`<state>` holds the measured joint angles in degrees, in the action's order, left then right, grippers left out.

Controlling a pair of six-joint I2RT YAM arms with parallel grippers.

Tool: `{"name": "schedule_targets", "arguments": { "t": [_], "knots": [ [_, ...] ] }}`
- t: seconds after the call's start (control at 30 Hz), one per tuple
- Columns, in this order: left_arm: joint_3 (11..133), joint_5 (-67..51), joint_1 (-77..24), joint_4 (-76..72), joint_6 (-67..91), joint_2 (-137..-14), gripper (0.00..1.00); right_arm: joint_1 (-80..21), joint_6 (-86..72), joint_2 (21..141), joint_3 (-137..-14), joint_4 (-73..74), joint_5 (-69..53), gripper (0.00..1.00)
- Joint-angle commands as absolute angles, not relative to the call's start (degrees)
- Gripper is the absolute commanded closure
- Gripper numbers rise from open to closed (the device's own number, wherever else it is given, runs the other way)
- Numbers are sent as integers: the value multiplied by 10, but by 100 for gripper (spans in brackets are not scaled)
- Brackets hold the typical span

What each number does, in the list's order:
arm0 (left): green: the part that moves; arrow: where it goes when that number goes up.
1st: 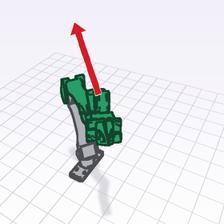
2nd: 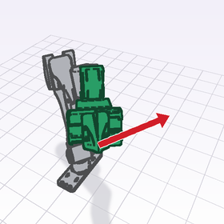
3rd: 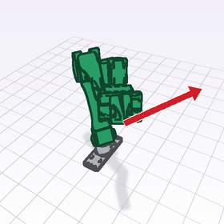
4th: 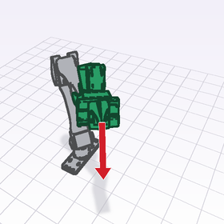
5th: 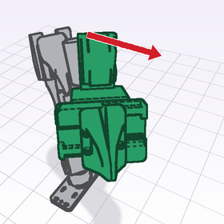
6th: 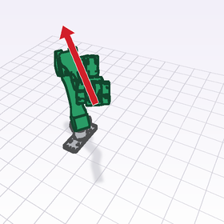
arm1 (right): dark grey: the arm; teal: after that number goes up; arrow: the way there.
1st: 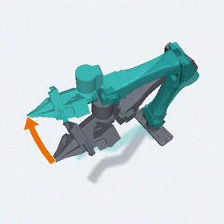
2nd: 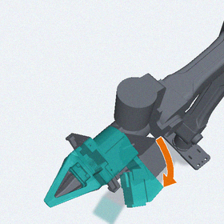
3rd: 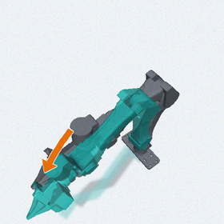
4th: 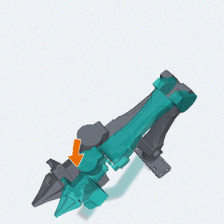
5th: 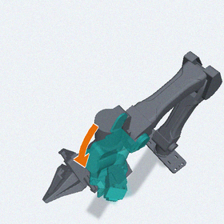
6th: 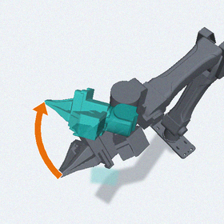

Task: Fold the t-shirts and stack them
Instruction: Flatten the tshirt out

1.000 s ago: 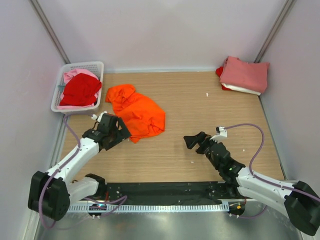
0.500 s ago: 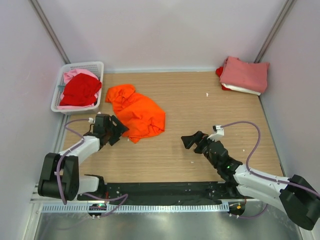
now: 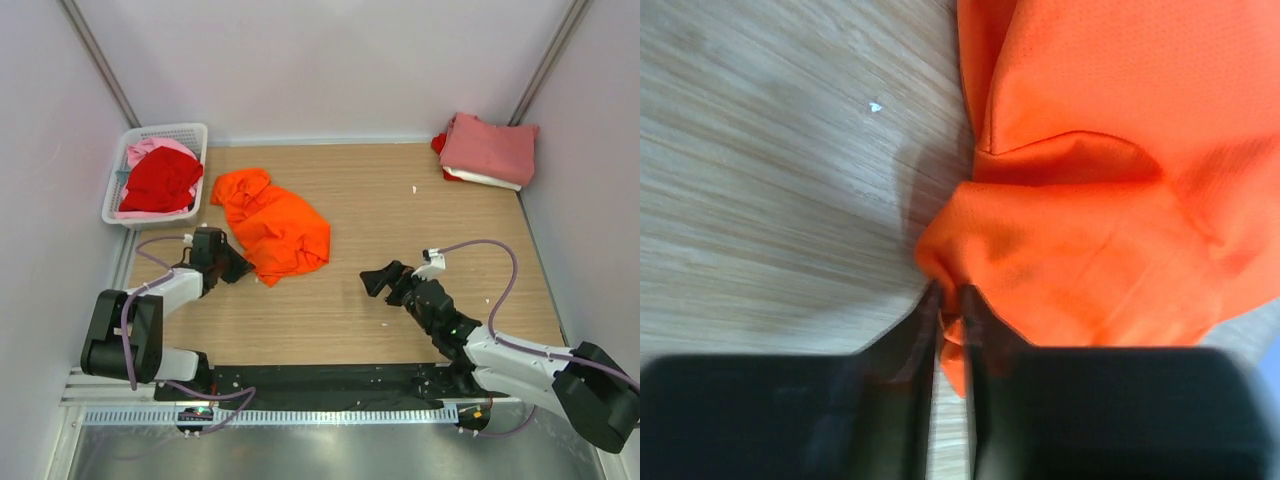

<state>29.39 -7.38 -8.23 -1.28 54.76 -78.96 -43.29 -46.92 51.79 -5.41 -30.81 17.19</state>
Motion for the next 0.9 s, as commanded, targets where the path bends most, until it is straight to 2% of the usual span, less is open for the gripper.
{"name": "schedule_targets", "arguments": {
  "t": [0.0, 0.03, 0.1, 0.2, 0.3, 0.33, 0.4, 0.47, 0.57, 0.7, 0.87],
  "knots": [
    [293, -81, -80, -34, 536, -781, 95, -434, -460, 524, -80, -346, 175, 0],
    [291, -77, -80, -35, 536, -776, 100, -434, -456, 526, -81, -350, 171, 0],
    [284, -67, -80, -37, 537, -764, 100, -439, -428, 547, -88, -363, 138, 3],
    [251, -59, -80, -71, 536, -713, 100, -504, -382, 614, -138, -349, 150, 5],
    [137, -66, -80, -225, 541, -570, 100, -607, -308, 718, -258, -285, 231, 6],
    [111, -22, -80, -242, 551, -475, 100, -625, -284, 743, -279, -260, 264, 6],
    [105, 27, -80, -159, 556, -400, 100, -657, -261, 804, -328, -240, 276, 7],
    [145, 33, -80, -48, 533, -320, 100, -664, -255, 830, -350, -231, 274, 7],
    [285, 75, -79, 81, 486, -258, 100, -665, -251, 860, -373, -241, 252, 7],
    [445, 196, -79, 260, 463, -264, 100, -665, -250, 903, -396, -237, 247, 8],
    [569, 205, -79, 362, 404, -318, 100, -665, -265, 919, -407, -223, 293, 5]
  ]
}}
